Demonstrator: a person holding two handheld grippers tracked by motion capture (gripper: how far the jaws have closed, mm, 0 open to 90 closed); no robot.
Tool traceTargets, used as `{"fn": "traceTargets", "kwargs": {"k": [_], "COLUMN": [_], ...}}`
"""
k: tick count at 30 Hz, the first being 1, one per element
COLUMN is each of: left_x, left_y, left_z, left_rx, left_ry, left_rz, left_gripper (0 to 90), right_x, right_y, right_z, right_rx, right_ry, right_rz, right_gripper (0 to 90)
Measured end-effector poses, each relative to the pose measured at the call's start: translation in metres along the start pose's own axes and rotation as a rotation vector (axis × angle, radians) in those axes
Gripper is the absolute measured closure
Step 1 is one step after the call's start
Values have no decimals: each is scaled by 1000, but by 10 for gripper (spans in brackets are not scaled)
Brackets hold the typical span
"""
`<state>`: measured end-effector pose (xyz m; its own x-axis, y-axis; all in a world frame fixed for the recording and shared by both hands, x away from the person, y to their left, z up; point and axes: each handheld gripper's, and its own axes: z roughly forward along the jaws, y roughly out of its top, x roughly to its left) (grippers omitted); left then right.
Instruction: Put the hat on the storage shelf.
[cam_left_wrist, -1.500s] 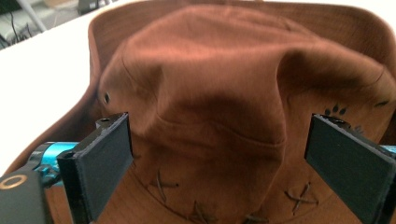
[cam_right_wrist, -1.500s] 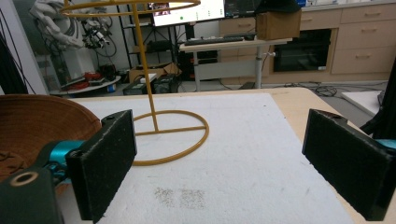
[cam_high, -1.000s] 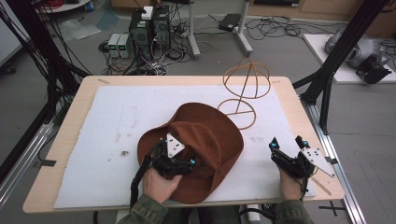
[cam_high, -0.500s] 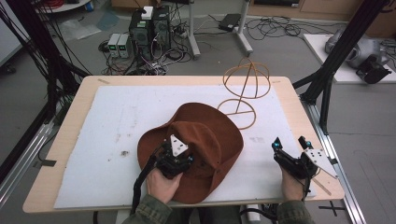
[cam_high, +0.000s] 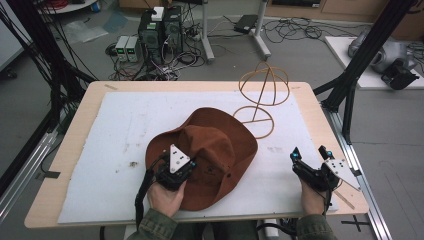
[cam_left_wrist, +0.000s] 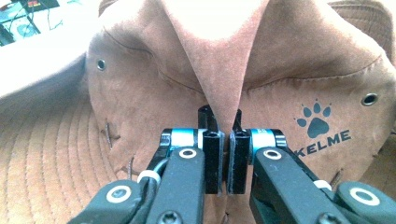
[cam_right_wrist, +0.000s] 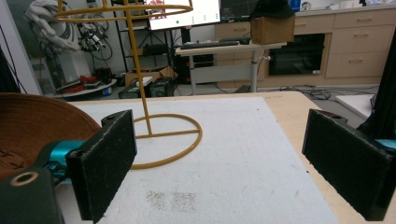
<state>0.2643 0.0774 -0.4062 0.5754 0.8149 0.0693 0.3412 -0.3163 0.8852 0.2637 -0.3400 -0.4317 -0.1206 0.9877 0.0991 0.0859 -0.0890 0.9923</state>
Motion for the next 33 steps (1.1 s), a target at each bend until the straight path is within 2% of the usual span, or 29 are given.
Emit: {"fn": "traceTargets", "kwargs": {"k": [4, 9, 18, 26, 30, 33], "left_x": [6, 15, 21, 29, 33, 35], "left_y": [-2, -4, -2, 0, 2, 10], "left_z": [-9, -23, -42, -57, -64, -70], "left_rx": [-27, -97, -269, -372, -452, -516], "left_ry": [7, 20, 38, 44, 56, 49], "left_rz": [11, 29, 34, 1, -6, -5], "left_gripper": [877, 877, 877, 877, 876, 876], "right_x": [1, 2, 2, 1, 1, 1], "right_y": [-1, -1, -1, -2, -2, -2], "right_z": [1, 1, 1, 2, 2, 2], "right_rx": [1, 6, 9, 10, 9, 9], "right_ry": [1, 2, 4, 2, 2, 3], "right_rz": [-1, -5, -6, -4, -4, -3], "right_gripper": [93, 93, 93, 93, 93, 93]}}
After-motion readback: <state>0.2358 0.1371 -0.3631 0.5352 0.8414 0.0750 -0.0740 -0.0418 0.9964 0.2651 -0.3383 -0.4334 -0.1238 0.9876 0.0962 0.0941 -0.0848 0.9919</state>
